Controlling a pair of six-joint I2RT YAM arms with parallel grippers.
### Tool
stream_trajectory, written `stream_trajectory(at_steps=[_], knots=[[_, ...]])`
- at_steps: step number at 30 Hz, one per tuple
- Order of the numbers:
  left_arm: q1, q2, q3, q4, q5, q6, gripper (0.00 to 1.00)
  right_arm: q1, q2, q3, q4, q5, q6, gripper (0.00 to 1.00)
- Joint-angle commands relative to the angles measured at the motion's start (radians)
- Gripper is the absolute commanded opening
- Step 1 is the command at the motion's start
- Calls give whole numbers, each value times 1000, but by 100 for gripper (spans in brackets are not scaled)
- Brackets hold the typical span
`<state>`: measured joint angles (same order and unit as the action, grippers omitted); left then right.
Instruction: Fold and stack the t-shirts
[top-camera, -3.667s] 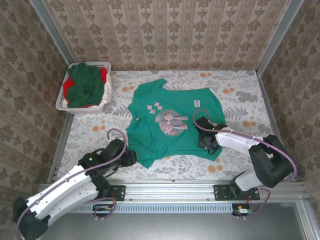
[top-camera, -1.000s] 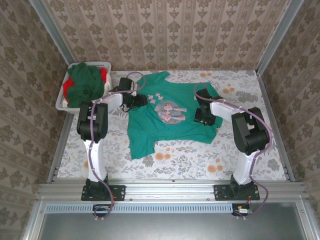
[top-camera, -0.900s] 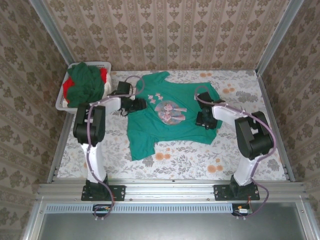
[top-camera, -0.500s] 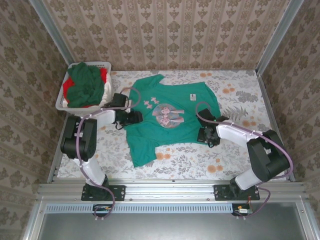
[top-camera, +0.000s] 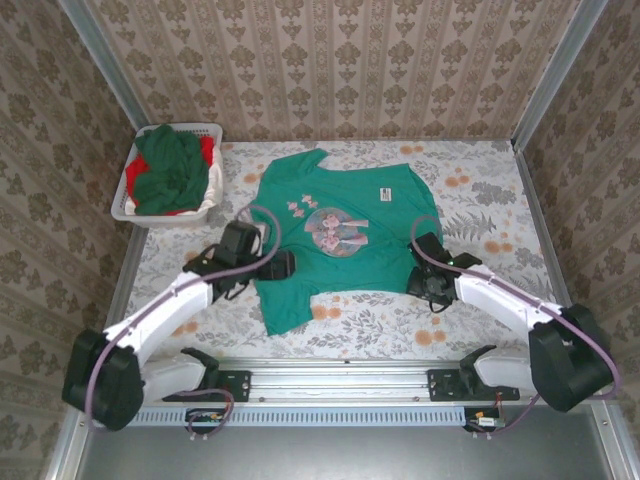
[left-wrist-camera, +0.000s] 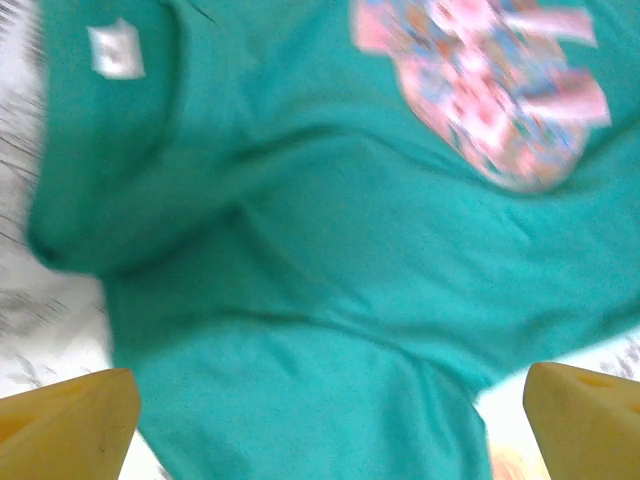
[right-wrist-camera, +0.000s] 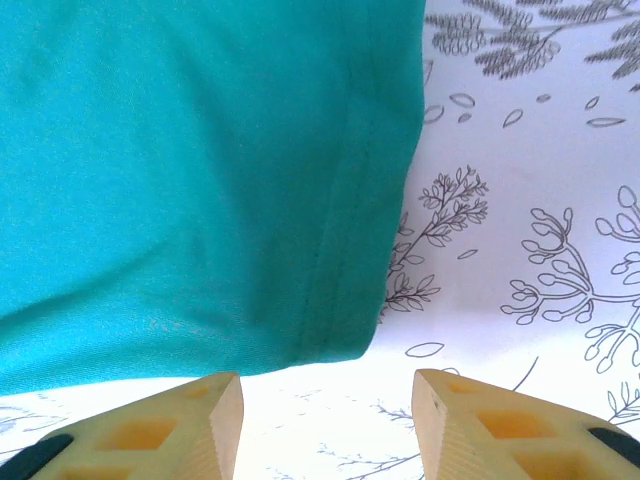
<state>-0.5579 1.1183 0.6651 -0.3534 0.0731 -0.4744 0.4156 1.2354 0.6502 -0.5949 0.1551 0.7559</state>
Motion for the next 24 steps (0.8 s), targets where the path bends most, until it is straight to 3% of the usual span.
stream_trajectory(at_steps=[1,8,19,24], knots=[[-101,-64,-111,-103,-132,-118,100,2,-19,-21,-22,46,35,50],[-232,-183,-300,-91,-159,-307,89,-6,149,34,83,10,15,48],[-354,-207,-371,-16,-124,-423,50,-11,224,61,121,27,27,41],[-402,-345,-375,-127,-120,-446,26,-14,218,56,116,30,20,21]])
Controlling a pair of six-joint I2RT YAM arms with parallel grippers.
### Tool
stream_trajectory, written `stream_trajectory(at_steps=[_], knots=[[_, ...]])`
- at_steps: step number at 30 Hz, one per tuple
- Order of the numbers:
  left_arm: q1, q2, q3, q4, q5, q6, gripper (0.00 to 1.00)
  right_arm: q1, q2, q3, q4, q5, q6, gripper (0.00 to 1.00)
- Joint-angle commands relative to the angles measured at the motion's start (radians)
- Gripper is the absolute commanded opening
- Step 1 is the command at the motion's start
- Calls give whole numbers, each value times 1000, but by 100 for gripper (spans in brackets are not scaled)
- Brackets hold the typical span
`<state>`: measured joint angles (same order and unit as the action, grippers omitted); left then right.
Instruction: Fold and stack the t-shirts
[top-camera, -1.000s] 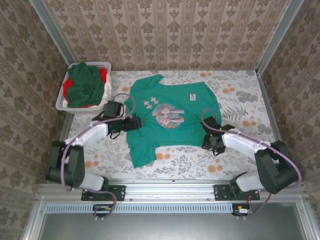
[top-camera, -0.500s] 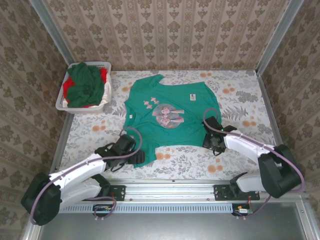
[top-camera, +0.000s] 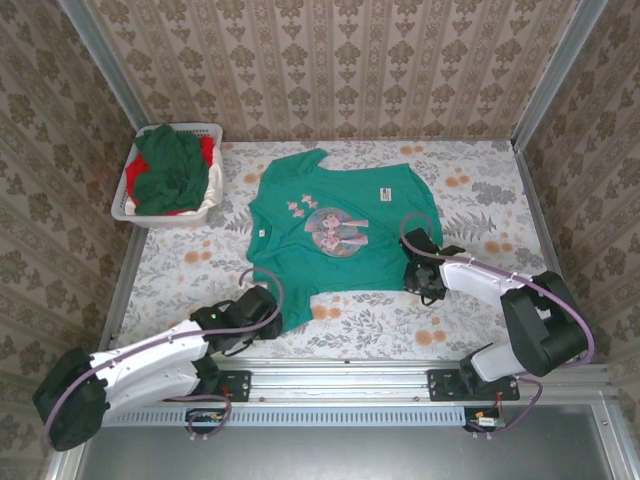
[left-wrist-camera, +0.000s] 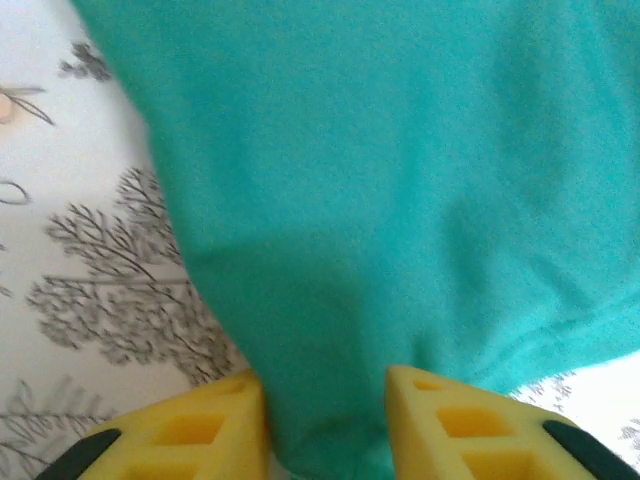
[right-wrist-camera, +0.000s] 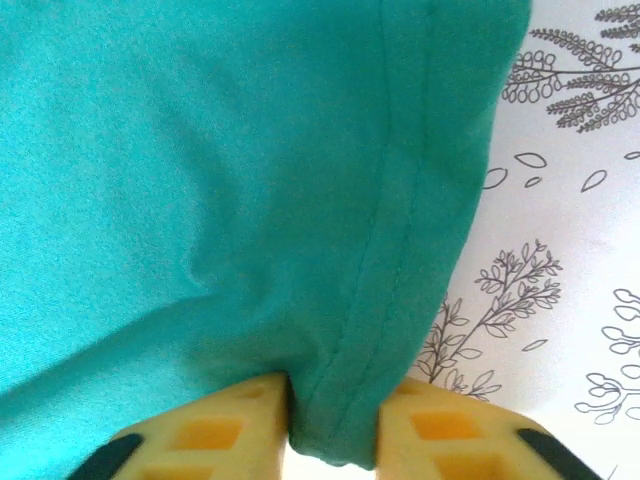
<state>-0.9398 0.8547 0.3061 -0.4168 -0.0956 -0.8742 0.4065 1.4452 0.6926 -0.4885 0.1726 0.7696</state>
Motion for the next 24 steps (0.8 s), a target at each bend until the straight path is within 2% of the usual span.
stream_trajectory(at_steps=[1,6,8,12,18,24], knots=[[-23,-127,-24,-73,52,-45,20,-4,-1,7,11,13,6,17],[-23,-316,-46,-114,45,-46,6,-2,-100,-35,-17,12,9,0],[-23,-339,-54,-98,58,-44,0,-1,-162,-52,-40,5,13,0],[-24,-349,-13,-97,79,-15,0,0,-314,-52,-146,9,10,0],[-25,-368,161,-239,24,55,0,-2,-518,11,-297,52,0,0],[-25,-358,169,-221,25,42,0,-3,-509,19,-310,36,-9,0]])
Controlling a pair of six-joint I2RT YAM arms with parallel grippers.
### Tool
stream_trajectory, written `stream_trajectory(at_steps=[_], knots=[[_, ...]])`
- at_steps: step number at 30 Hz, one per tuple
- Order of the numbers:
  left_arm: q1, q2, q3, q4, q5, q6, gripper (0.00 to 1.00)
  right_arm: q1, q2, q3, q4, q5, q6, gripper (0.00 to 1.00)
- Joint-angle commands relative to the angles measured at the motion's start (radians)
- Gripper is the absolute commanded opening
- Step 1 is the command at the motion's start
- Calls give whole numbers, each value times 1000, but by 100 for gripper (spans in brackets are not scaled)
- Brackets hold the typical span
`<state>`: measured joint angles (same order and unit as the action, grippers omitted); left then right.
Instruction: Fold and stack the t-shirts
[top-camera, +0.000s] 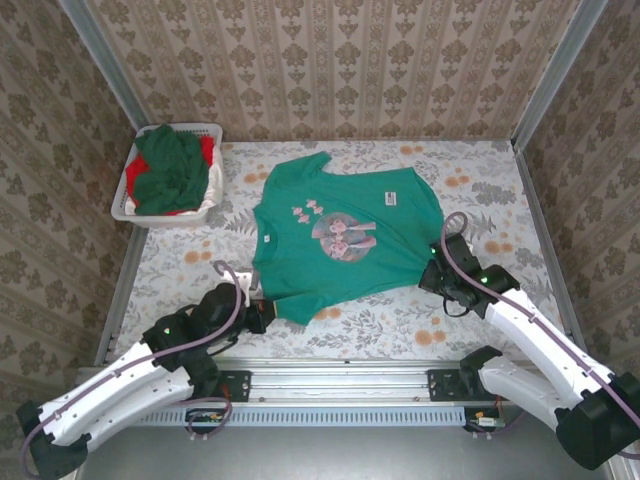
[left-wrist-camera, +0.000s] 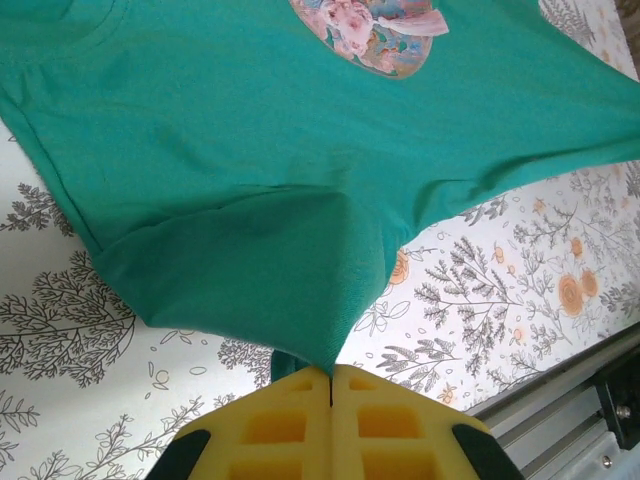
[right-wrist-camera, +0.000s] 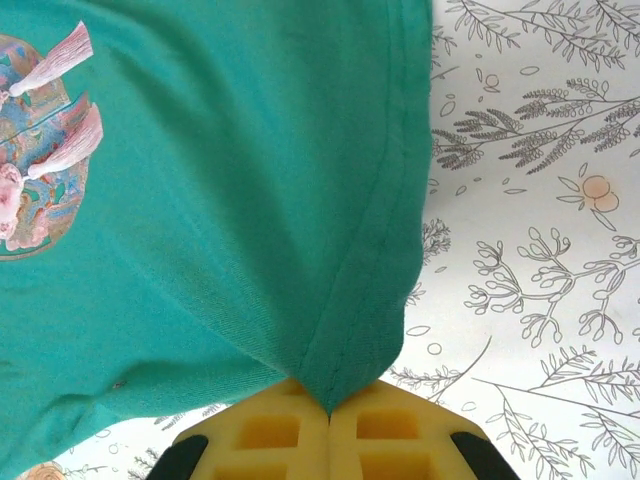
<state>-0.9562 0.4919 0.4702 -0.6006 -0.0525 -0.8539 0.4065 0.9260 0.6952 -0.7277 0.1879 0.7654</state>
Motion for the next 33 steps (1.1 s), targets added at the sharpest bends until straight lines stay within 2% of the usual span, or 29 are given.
stream_trajectory(at_steps=[1,4,6,8,10,12,16,21,27,33], knots=[[-9,7,8,-42,-19,26,0,-3,7,16,-74,24,-7,0],[2,32,50,-48,-83,88,0,-10,27,24,-76,50,-28,0],[56,95,99,-25,-95,158,0,-19,78,49,-67,61,-49,0],[141,200,160,21,-31,246,0,-32,147,85,-44,59,-73,0],[264,335,230,75,69,324,0,-54,233,128,-18,55,-98,0],[335,472,302,116,126,390,0,-74,317,178,-10,60,-122,0],[391,720,497,124,140,532,0,-108,486,296,-2,66,-168,0],[469,1000,731,94,219,658,0,-142,698,461,-29,105,-222,0],[572,1207,898,59,313,709,0,-186,857,590,-11,72,-271,0],[612,1395,1042,12,368,738,0,-220,980,704,-12,33,-298,0]])
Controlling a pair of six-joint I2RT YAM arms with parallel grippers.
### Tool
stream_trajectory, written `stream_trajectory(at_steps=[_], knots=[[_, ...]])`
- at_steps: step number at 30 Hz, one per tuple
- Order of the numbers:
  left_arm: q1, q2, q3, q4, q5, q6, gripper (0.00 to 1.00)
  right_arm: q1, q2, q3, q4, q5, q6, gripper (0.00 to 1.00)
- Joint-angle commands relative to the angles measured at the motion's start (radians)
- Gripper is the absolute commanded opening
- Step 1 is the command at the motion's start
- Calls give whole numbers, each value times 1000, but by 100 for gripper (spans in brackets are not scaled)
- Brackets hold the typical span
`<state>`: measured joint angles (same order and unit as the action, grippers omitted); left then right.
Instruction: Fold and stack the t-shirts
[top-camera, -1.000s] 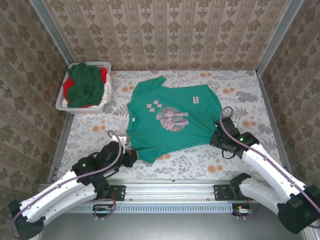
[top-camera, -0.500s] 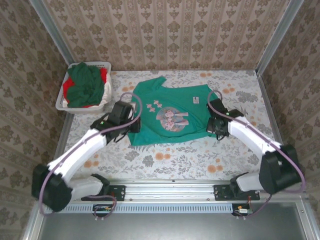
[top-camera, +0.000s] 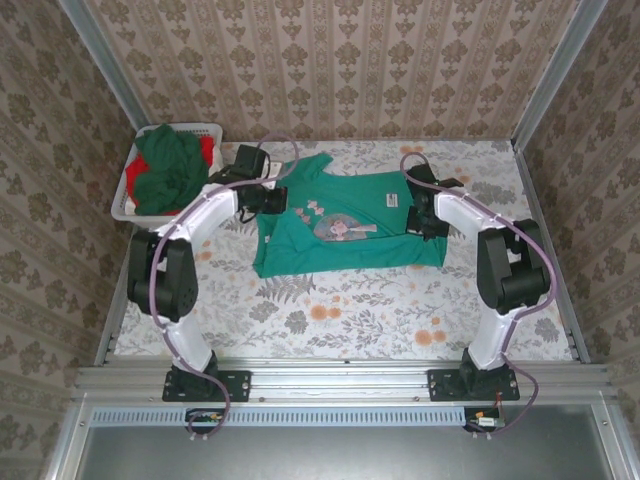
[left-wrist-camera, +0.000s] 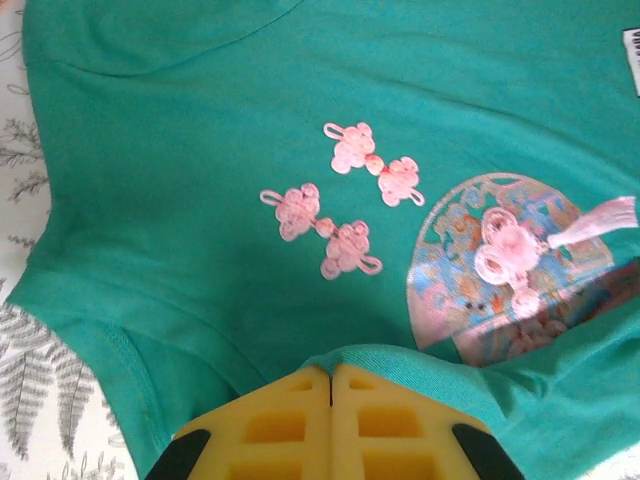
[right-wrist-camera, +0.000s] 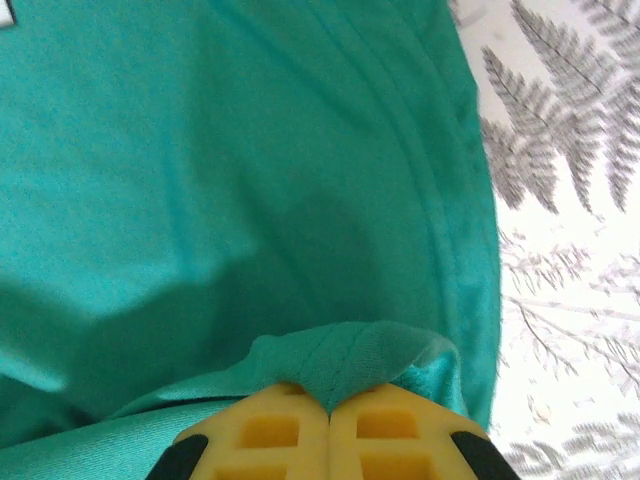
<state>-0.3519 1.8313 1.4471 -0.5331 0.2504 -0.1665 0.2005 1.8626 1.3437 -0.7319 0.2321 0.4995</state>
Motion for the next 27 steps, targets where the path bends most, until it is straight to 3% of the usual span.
stream_trajectory(at_steps=[1,8,12,14,16,18,20,23,27], knots=[[12,76,80,-59,71,51,0,-19,56,67,-8,-13,-32,0],[35,192,182,-78,96,57,0,-41,120,128,-20,-27,-42,2],[36,259,262,-122,103,76,10,-44,119,144,-38,-14,-45,11],[43,269,288,-151,99,76,28,-44,96,146,-54,4,-48,18],[55,243,266,-153,91,70,43,-44,62,133,-71,28,-46,32],[73,190,206,-139,86,55,57,-43,11,95,-76,41,-41,34],[92,94,88,-94,82,25,62,-37,-64,6,-49,45,-24,39],[97,-79,-155,17,96,-28,65,-26,-148,-139,3,22,-8,40],[35,-248,-445,139,89,-77,66,-16,-176,-256,72,-53,10,40]])
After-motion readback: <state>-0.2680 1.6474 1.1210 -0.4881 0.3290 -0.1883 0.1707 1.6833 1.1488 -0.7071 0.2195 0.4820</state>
